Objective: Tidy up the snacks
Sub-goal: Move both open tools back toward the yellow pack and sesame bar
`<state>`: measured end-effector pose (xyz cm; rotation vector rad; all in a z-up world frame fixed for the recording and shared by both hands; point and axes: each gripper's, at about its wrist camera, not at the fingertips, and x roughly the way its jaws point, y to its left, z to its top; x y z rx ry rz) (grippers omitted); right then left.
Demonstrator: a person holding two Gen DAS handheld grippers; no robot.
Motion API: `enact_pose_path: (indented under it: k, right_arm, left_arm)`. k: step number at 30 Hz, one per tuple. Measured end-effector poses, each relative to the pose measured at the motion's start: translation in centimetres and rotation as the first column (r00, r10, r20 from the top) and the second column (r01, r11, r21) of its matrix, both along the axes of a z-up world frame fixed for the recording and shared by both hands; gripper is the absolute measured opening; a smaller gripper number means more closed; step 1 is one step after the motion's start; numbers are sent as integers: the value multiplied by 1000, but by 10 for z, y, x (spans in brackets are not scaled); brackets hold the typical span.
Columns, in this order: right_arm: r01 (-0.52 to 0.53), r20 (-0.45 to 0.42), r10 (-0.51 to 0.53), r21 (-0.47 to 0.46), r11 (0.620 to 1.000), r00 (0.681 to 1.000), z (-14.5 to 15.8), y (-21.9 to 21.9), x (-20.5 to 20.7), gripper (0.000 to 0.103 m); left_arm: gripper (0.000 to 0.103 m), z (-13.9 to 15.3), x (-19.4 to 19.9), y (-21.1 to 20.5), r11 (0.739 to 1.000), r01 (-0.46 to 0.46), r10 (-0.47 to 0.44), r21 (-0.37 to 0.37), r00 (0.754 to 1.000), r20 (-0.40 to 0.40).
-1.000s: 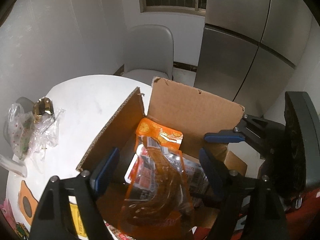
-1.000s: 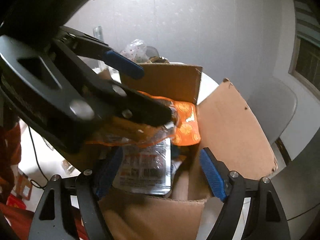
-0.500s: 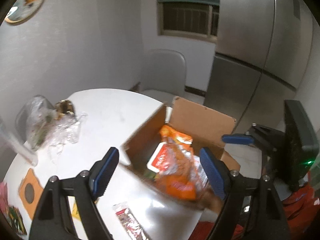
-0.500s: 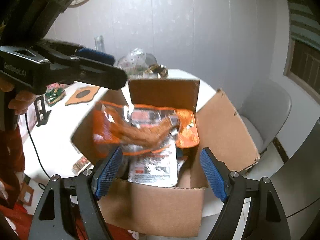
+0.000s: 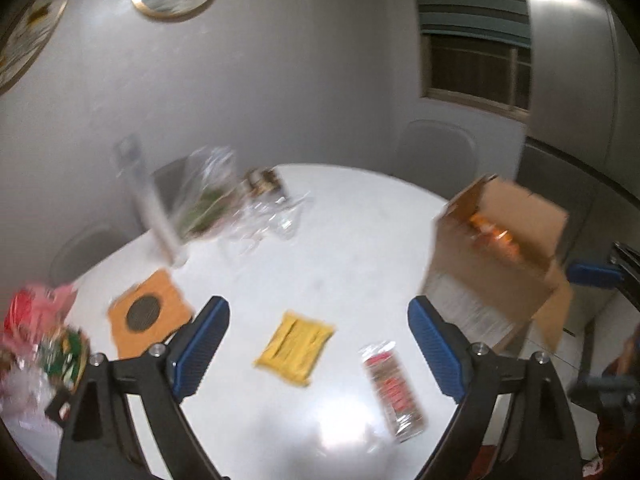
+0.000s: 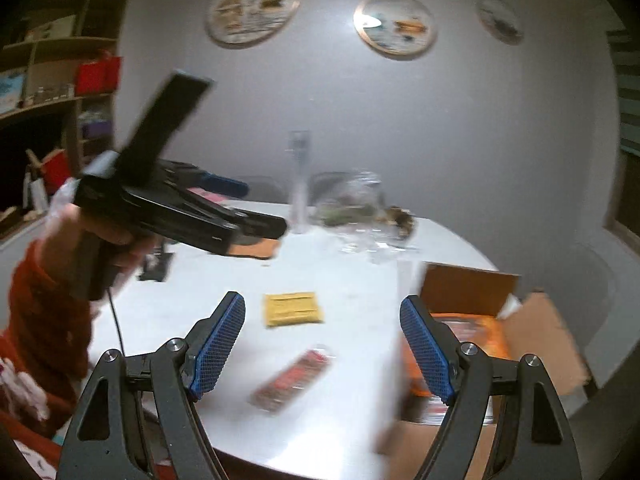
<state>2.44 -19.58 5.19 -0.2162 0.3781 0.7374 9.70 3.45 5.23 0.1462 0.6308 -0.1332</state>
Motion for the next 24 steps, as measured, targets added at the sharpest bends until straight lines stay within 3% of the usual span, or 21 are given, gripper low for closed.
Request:
enact_pose_path:
  k: [5, 10, 14, 21, 24]
  right_arm:
    - [-69, -105, 68, -6, 998, 992, -40, 47, 3, 78]
    - [27, -227, -36, -44, 999, 973, -111, 78, 34, 78]
    - [119, -263, -138, -86, 989, 955, -155, 89, 53, 78]
    - [179, -261, -217, -162, 971, 941, -200, 104, 78, 76]
    - [185, -249, -226, -177, 967, 942, -201, 104, 84, 67]
  left_arm:
    - [89, -53, -10, 40, 999, -44, 44, 1, 997, -60]
    - [89, -112, -8, 55, 999, -45, 41, -28, 988, -147]
    - [89, -142, -2, 52, 999, -29, 22, -39, 982, -185]
    - [89, -162, 23, 41, 999, -4, -5, -37, 975, -223]
    - [89, -166, 38, 37, 1000, 1, -6, -23, 972, -236]
